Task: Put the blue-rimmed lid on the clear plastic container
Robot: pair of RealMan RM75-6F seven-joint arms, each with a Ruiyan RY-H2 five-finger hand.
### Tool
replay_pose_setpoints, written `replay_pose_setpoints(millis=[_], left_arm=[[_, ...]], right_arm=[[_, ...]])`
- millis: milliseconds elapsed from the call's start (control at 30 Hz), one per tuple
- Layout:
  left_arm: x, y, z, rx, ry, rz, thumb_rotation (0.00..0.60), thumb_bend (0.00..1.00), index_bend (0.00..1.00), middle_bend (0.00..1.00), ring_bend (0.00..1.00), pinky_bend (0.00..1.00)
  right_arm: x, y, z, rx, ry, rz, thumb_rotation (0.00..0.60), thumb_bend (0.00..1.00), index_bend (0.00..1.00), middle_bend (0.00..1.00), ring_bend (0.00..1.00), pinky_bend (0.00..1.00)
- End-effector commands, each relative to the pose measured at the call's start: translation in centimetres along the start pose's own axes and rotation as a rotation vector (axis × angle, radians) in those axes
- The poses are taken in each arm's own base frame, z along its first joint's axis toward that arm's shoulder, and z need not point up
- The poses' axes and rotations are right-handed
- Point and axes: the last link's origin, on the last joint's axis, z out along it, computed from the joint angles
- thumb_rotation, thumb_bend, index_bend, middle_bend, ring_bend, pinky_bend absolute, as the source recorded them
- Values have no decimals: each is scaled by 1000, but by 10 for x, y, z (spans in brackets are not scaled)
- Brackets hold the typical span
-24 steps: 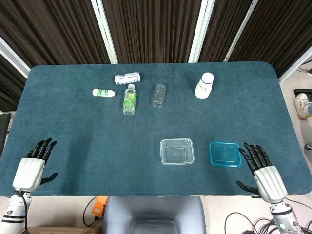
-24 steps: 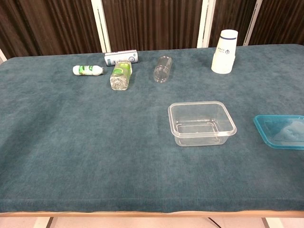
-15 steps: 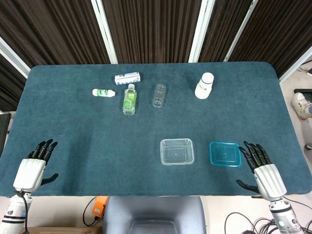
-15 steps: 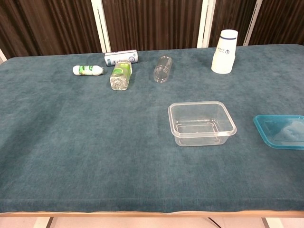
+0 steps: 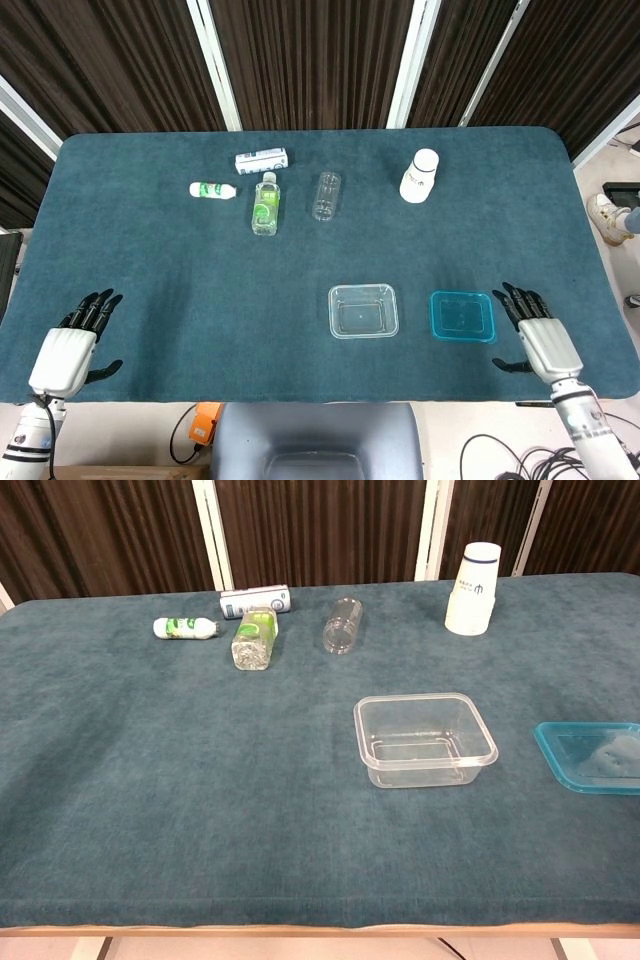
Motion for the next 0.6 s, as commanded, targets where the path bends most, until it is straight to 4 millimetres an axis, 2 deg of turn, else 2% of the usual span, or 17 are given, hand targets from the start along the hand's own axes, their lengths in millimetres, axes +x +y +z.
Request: replay_pose_setpoints(millis=[33,300,600], left_arm=[[-1,0,0,-1,-5,1,600,422,108,76,90,334],[-1,1,0,-5,-9,3,600,422,109,76,93,335],[-1,2,0,-8,-13,4,600,423,110,75,94,334]], right_arm=[[7,13,30,-47,-73,3,600,141,0,0,0,0],[-3,5,65,-51,-151,-20,600,141,0,0,0,0],[-11,-7,83,-38,-222,-15,600,141,0,0,0,0]])
